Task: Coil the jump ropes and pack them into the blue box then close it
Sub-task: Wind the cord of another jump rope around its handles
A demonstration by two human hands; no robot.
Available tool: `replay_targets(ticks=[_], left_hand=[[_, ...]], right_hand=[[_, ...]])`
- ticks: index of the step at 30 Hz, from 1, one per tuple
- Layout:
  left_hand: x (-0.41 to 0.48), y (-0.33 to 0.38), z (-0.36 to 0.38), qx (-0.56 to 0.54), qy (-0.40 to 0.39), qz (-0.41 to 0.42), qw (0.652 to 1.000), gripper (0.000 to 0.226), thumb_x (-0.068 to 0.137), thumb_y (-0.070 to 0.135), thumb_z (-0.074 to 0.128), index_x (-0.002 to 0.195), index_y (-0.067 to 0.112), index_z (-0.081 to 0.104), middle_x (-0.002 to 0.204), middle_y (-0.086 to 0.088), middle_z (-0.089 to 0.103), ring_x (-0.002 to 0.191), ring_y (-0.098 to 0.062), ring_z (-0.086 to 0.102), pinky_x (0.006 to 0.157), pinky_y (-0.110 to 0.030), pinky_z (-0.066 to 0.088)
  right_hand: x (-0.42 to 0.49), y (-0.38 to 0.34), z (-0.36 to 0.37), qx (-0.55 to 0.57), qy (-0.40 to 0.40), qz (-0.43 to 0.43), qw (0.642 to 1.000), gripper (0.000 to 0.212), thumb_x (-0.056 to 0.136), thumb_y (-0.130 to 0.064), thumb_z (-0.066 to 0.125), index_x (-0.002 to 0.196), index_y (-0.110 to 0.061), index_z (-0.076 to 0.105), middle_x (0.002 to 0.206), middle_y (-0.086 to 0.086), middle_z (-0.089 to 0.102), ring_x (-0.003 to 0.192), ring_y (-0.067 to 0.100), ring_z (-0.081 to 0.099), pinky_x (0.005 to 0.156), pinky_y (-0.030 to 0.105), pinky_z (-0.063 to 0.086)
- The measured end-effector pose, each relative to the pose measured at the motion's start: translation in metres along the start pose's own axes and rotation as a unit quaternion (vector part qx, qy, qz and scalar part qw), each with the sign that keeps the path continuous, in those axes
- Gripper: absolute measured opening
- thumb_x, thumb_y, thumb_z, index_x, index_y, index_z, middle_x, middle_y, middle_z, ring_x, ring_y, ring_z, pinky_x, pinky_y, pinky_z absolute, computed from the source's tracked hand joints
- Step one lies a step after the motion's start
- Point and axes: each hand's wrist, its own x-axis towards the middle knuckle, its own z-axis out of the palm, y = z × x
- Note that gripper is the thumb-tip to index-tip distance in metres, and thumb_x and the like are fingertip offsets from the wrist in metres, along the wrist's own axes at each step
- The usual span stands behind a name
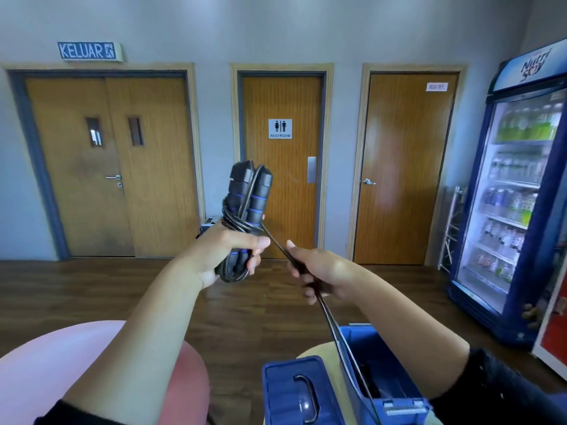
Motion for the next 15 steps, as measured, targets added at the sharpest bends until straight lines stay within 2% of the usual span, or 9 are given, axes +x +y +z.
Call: replay_targets(ticks=[2,4,6,9,11,12,14,15], left_hand=[[-0.003,0.006,-0.002,0.006,0.005,0.006,1.0,0.025,0.065,0.01,0.073,0.073,0.007,0.05,0.06,-0.007,0.053,0.04,-0.015,0.052,0.05,-0.028,0.046],[-0.003,0.005,-0.005,0.04,0.021,-0.001,0.999,0.023,0.072,0.007,0.075,0.073,0.006,0.052,0.056,-0.006,0.053,0.042,-0.018,0.049,0.048,-0.026,0.046],[-0.002,0.003,-0.003,0.081,0.041,-0.029,0.995,0.022,0.076,0.004,0.073,0.077,0.006,0.052,0.055,-0.006,0.053,0.042,-0.02,0.048,0.048,-0.027,0.045],[0.001,0.0,0.005,0.152,0.025,-0.099,0.983,0.024,0.075,0.006,0.075,0.078,0.009,0.051,0.053,-0.007,0.054,0.043,-0.02,0.047,0.05,-0.028,0.044],[0.001,0.001,0.016,0.22,-0.021,-0.127,0.967,0.025,0.075,0.008,0.075,0.076,0.013,0.051,0.051,-0.005,0.054,0.043,-0.019,0.046,0.051,-0.028,0.042],[-0.001,0.004,0.022,0.253,-0.048,-0.132,0.957,0.026,0.075,0.009,0.075,0.073,0.013,0.05,0.048,-0.004,0.053,0.041,-0.019,0.045,0.05,-0.027,0.041],[-0.002,0.009,0.029,0.297,-0.095,-0.128,0.941,0.028,0.076,0.009,0.075,0.065,0.011,0.049,0.04,-0.001,0.051,0.038,-0.018,0.044,0.049,-0.027,0.04],[-0.003,0.011,0.03,0.309,-0.124,-0.116,0.936,0.028,0.076,0.008,0.074,0.061,0.012,0.052,0.039,-0.001,0.051,0.038,-0.018,0.044,0.051,-0.03,0.041]], right_hand=[[-0.007,0.0,-0.002,-0.082,0.057,0.022,0.995,0.057,0.096,-0.06,0.031,0.067,-0.014,0.048,0.047,-0.004,0.034,0.04,0.015,0.038,0.045,0.024,0.037],[-0.018,-0.003,-0.007,-0.215,0.125,-0.013,0.968,0.052,0.097,-0.056,0.036,0.074,-0.013,0.055,0.054,-0.004,0.045,0.047,0.013,0.044,0.048,0.023,0.039],[-0.032,-0.012,-0.01,-0.354,0.188,-0.098,0.911,0.044,0.096,-0.051,0.042,0.083,-0.014,0.061,0.064,-0.005,0.056,0.059,0.012,0.054,0.058,0.024,0.044],[-0.045,-0.037,-0.012,-0.48,0.243,-0.259,0.802,0.033,0.095,-0.048,0.049,0.086,-0.02,0.066,0.068,-0.008,0.062,0.064,0.009,0.059,0.06,0.025,0.048],[-0.045,-0.058,-0.013,-0.522,0.212,-0.336,0.755,0.027,0.092,-0.045,0.055,0.086,-0.022,0.068,0.07,-0.01,0.063,0.065,0.007,0.059,0.061,0.024,0.048],[-0.041,-0.067,-0.015,-0.521,0.174,-0.364,0.752,0.022,0.091,-0.04,0.06,0.085,-0.021,0.07,0.07,-0.013,0.062,0.065,0.004,0.057,0.061,0.022,0.046],[-0.029,-0.08,-0.019,-0.488,0.084,-0.394,0.774,0.012,0.087,-0.028,0.068,0.083,-0.017,0.071,0.07,-0.015,0.062,0.064,0.0,0.057,0.063,0.019,0.044],[-0.022,-0.085,-0.022,-0.457,0.042,-0.394,0.796,0.011,0.085,-0.026,0.071,0.082,-0.015,0.071,0.073,-0.011,0.065,0.067,0.003,0.059,0.065,0.022,0.047]])
